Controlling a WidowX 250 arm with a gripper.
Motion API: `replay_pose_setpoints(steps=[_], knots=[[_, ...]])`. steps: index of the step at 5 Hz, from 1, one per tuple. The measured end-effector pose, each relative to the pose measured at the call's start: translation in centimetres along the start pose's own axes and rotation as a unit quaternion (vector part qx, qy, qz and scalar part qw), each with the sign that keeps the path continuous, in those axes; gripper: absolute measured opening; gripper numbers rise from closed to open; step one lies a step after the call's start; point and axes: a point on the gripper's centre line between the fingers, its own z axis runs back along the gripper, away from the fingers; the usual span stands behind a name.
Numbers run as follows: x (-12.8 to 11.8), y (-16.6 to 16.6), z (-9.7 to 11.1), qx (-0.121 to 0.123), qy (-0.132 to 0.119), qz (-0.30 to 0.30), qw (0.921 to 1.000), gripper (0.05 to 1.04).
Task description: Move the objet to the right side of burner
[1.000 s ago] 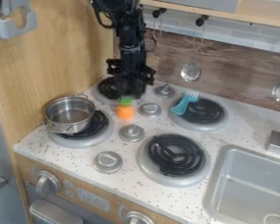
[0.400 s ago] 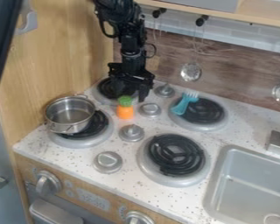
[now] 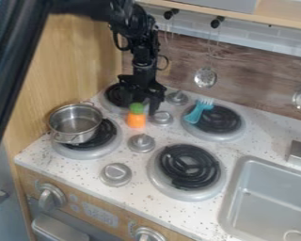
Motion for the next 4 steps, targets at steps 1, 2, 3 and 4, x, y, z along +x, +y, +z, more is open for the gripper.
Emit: replay_pose_setpoints(steps=[1, 2, 3, 4], knots=[[-0.2, 0.1, -1.4, 0.004, 0.026, 0.004, 0.9996, 0.941], [-0.1, 0.0, -1.5, 0.002, 0.021, -0.003, 0.9998, 0.668], [-0.7, -0.2, -1.3, -0.003, 0.014, -0.007, 0.9999, 0.643], [-2.0, -1.0, 1.3, -0.025, -0.011, -0.010, 0.9996, 0.642]])
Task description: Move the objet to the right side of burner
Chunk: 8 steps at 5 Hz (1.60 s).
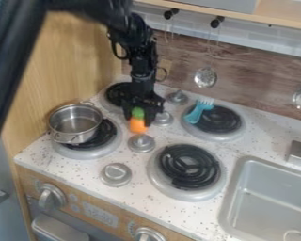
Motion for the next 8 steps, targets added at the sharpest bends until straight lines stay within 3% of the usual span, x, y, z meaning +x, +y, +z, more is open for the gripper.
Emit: replay_pose_setpoints(steps=[1, 2, 3, 4, 5, 6, 7, 8], knots=[[-1.1, -1.9, 3.9, -0.032, -0.044, -0.025, 0.9982, 0.642], [-3.9, -4.4, 4.3, -0.050, -0.033, -0.065, 0.9961, 0.642], [-6.9, -8.7, 3.0, -0.043, -0.006, -0.135, 0.9899, 0.641], [-8.3, -10.0, 1.9, -0.030, 0.001, -0.165, 0.9859, 0.633], [-8.6, -11.4, 1.4, -0.029, -0.017, -0.180, 0.9832, 0.633], [-8.7, -12.3, 1.5, -0.029, -0.017, -0.188, 0.9816, 0.716], [-8.5, -12.2, 1.7, -0.025, -0.011, -0.185, 0.9824, 0.993], [-9.1, -12.3, 1.9, -0.036, 0.008, -0.179, 0.9831, 1.014]])
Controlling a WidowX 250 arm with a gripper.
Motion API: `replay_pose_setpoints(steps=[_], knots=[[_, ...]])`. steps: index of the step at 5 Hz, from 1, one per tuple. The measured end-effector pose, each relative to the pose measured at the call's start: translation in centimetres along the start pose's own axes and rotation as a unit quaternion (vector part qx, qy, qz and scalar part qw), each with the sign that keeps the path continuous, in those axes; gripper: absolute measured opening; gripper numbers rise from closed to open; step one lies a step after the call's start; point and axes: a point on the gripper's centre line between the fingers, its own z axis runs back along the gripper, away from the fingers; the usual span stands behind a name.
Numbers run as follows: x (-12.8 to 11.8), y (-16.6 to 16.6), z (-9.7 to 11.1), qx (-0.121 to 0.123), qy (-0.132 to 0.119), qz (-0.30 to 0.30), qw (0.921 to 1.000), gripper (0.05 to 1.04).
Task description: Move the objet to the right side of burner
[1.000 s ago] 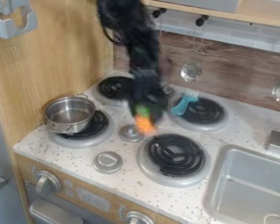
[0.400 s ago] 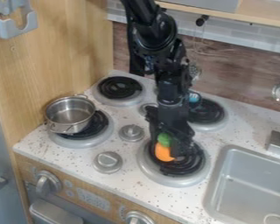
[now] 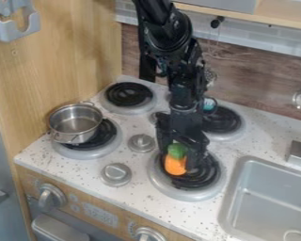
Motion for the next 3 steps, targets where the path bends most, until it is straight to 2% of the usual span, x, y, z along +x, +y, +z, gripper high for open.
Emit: replay_pose_setpoints(steps=[1, 2, 3], knots=[[1.0, 0.8, 5.0, -0.010, -0.029, 0.028, 0.9991, 1.003], [-0.1, 2.5, 7.5, -0.024, -0.023, 0.079, 0.9963, 0.999], [-1.3, 3.9, 7.6, -0.012, -0.001, 0.128, 0.9917, 0.999]])
